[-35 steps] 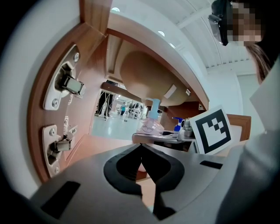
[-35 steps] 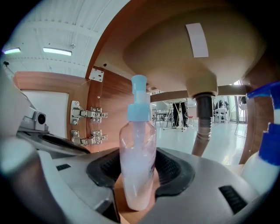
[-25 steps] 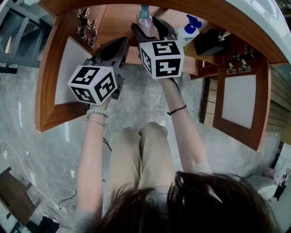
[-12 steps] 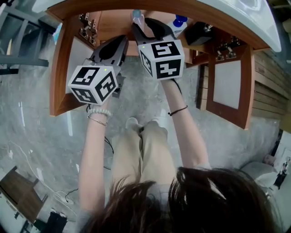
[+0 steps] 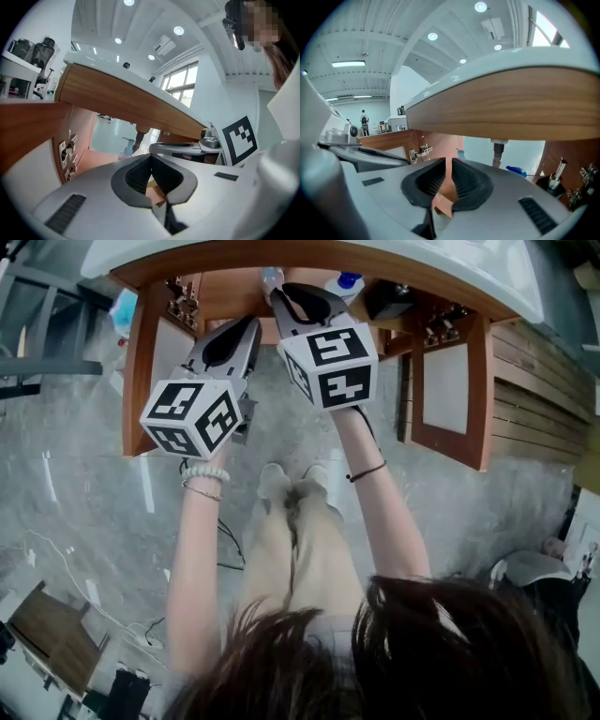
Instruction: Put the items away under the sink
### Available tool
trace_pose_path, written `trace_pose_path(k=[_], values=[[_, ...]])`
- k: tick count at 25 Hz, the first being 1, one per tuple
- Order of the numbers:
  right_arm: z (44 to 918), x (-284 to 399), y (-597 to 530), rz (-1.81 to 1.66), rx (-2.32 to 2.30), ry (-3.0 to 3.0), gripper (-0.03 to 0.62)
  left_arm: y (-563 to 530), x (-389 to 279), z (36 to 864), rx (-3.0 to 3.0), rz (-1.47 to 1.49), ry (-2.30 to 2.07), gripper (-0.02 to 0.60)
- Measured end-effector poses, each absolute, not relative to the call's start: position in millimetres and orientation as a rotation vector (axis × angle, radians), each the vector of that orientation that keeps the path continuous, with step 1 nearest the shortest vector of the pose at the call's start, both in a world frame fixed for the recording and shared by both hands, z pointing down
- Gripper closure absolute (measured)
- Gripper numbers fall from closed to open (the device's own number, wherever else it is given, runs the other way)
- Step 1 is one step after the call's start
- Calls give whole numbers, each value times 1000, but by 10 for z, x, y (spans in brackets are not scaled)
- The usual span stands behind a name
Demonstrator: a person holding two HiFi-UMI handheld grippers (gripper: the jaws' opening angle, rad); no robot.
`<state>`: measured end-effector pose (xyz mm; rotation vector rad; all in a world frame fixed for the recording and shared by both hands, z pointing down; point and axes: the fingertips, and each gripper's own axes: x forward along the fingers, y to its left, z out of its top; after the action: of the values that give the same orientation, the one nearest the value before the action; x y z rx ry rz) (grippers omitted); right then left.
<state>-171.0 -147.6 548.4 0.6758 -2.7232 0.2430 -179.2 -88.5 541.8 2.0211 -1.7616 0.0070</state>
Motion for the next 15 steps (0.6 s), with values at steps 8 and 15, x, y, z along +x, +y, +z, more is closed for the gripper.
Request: trace_pose_path(k=[8, 15], values=[[5108, -1546, -1360, 269, 674, -2706, 562, -797, -1655, 5071, 2014, 11, -1736, 580], [4727, -1428, -1212, 319, 641, -2717, 577, -705, -1542, 4735, 2004, -4, -1720, 580]])
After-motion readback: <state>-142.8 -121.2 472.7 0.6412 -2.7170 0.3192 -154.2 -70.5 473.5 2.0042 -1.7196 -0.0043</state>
